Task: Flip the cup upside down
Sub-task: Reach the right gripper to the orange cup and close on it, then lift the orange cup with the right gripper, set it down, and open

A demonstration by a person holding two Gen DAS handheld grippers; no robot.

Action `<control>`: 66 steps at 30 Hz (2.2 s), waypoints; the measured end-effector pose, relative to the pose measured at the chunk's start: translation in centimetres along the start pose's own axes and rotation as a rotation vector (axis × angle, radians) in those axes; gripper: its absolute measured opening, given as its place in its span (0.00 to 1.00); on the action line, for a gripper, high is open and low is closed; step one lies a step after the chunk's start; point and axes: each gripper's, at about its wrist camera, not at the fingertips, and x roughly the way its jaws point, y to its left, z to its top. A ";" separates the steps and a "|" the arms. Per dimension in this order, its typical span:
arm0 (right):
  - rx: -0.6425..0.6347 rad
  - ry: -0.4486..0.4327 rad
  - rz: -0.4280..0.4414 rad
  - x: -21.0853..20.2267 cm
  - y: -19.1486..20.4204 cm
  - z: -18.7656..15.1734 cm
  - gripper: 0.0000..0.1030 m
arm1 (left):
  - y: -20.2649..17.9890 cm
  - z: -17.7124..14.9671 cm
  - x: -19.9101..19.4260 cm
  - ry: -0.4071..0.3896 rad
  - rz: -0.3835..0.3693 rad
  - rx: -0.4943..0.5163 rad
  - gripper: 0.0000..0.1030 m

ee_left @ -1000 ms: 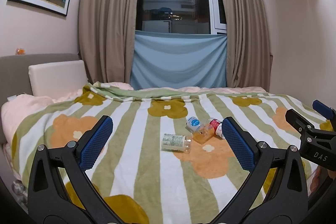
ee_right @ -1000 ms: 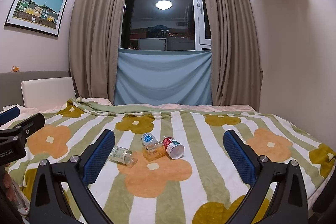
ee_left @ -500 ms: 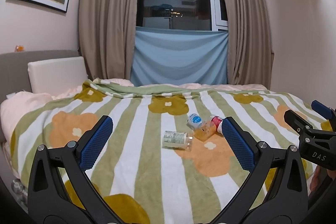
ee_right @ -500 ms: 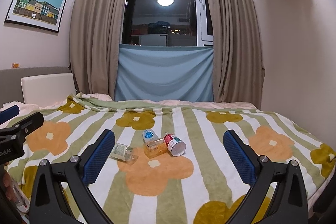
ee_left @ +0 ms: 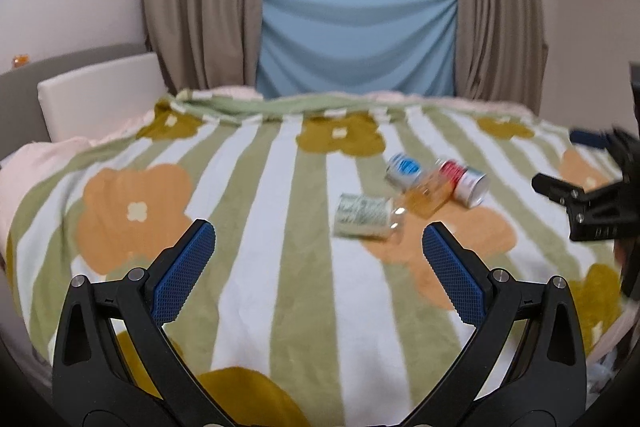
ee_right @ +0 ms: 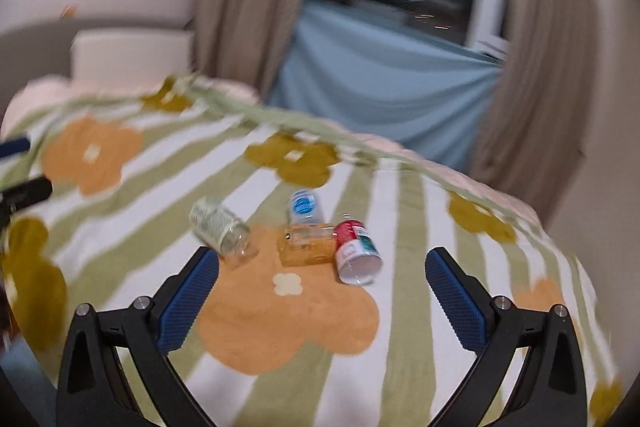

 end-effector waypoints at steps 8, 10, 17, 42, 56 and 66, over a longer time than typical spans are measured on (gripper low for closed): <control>-0.529 0.162 0.182 12.9 0.4 -0.3 1.00 | 0.9 -1.1 6.0 0.115 0.029 0.005 1.00; -0.665 0.200 0.233 15.8 0.9 -0.9 1.00 | 1.2 -1.5 7.2 0.137 0.027 -0.003 1.00; -0.906 0.296 0.308 22.4 1.6 -1.9 0.90 | 1.0 -2.7 10.2 0.205 0.000 -0.012 1.00; -0.944 0.425 0.402 23.3 3.8 0.1 0.60 | 1.0 -2.2 8.6 0.182 -0.044 -0.035 1.00; -0.554 0.811 0.500 11.6 8.6 -3.3 0.60 | 2.3 -2.9 1.6 0.147 -0.105 -0.072 1.00; -0.357 0.962 0.410 15.2 9.6 -6.3 0.60 | 2.7 -3.7 -1.0 0.164 -0.131 -0.071 1.00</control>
